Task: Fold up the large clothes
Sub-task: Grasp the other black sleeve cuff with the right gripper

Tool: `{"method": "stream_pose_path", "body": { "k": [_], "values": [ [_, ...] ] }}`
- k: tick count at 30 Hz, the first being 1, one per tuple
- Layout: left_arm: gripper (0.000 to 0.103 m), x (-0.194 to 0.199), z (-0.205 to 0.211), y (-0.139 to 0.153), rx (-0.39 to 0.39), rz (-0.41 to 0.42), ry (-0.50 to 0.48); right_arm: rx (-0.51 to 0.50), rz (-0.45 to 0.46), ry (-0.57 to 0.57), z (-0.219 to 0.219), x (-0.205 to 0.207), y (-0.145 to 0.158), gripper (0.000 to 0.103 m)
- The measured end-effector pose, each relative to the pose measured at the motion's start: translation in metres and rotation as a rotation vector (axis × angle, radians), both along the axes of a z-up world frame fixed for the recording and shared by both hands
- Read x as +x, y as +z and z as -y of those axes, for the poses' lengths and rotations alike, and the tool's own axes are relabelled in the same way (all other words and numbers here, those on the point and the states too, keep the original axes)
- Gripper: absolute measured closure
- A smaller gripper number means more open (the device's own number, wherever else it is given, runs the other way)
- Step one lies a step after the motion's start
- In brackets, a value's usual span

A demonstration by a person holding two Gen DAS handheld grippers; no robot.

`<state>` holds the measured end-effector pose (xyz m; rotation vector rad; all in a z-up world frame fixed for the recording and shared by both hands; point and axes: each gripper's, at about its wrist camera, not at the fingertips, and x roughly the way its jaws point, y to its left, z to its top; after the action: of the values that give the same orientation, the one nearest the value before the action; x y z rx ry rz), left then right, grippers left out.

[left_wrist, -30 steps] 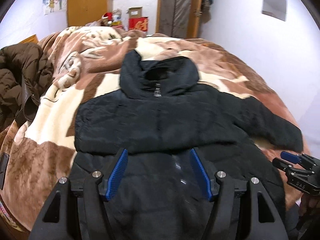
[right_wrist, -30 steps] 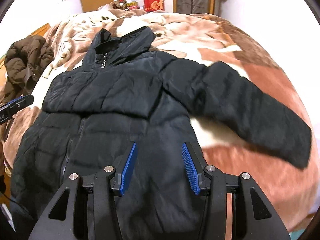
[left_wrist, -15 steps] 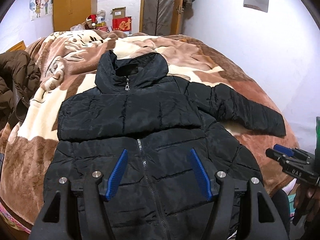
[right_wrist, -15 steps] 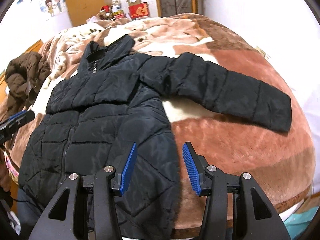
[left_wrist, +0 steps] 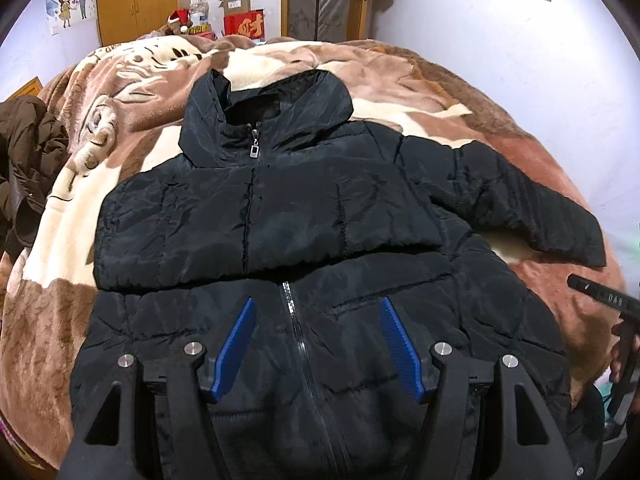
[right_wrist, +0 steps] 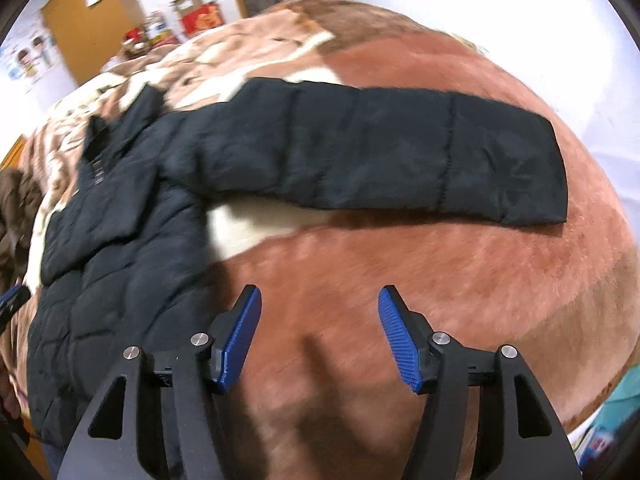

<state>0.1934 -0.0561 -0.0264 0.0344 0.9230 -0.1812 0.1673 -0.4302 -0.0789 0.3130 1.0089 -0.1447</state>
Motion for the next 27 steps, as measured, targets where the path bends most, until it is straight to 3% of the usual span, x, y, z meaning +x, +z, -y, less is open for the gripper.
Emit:
{"method": "stream_pose_path", "body": {
  "k": [4, 11, 17, 19, 21, 23, 27],
  "values": [
    [0.036, 0.016, -0.001, -0.008, 0.010, -0.010, 0.007, 0.058, -0.010, -0.106, 0.042, 0.020, -0.016, 0.041],
    [0.036, 0.035, -0.003, -0.025, 0.019, -0.040, 0.029, 0.243, 0.085, -0.289, 0.099, 0.033, -0.023, 0.041],
    [0.036, 0.043, -0.008, -0.033, 0.014, -0.057, 0.055, 0.274, 0.104, -0.397, 0.117, 0.041, -0.028, 0.041],
    [0.036, 0.044, -0.012, -0.034, 0.008, -0.062, 0.066, 0.250, 0.109, -0.411, 0.117, 0.044, -0.026, 0.049],
    [0.036, 0.044, -0.015, -0.034, 0.006, -0.065, 0.077, 0.231, 0.104, -0.418, 0.119, 0.044, -0.022, 0.075],
    [0.036, 0.042, -0.018, -0.032, 0.005, -0.060, 0.084, 0.222, 0.128, -0.398, 0.115, 0.043, -0.007, 0.085],
    [0.036, 0.037, -0.029, -0.028, -0.015, -0.056, 0.105, 0.183, 0.197, -0.313, 0.093, 0.038, 0.035, 0.091]
  ]
}}
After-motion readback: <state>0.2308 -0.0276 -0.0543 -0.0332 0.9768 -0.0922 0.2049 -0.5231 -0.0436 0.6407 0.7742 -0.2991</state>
